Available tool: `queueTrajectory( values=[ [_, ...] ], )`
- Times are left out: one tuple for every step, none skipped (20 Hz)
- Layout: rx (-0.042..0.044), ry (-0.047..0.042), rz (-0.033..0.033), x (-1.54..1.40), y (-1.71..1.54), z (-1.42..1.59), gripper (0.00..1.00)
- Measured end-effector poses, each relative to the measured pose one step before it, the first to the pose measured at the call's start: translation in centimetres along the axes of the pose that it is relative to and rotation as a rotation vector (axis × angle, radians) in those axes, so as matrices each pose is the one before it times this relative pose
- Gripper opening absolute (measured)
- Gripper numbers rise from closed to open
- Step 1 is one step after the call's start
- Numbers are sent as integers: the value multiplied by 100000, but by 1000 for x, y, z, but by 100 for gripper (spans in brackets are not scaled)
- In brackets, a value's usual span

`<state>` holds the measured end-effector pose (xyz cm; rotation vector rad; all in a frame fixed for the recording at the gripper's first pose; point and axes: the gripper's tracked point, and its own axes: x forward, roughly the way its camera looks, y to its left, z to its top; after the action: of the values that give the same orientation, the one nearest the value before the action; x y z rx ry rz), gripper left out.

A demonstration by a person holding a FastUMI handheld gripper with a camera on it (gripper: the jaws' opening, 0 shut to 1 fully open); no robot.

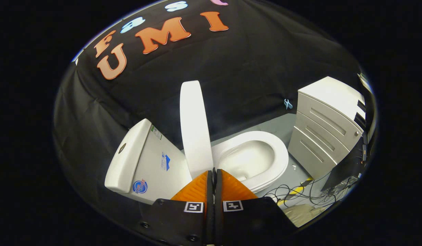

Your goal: Open the toilet lid.

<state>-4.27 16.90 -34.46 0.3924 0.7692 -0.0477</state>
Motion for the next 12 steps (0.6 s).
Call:
queueTrajectory(
  values=[
    [-1402,-596,433,-31,773,-6,8],
    [-1559,-534,390,-90,782,-139,8],
    [-1596,-545,356,4,673,-49,7],
    [-1424,-517,391,-41,669,-117,7],
    [-1359,-334,551,-84,850,-129,8],
    [-856,-191,740,29,709,-127,7],
    [-680,-291,814,47,819,-135,8],
    [-881,-313,619,-23,717,-209,8],
    [-1224,-283,634,-57,568,-60,8],
    [-1293,-359,647,-67,681,-96,7],
    [-1374,-189,659,39,814,-154,8],
    [-1304,-83,808,-164,834,-202,8]
  ],
)
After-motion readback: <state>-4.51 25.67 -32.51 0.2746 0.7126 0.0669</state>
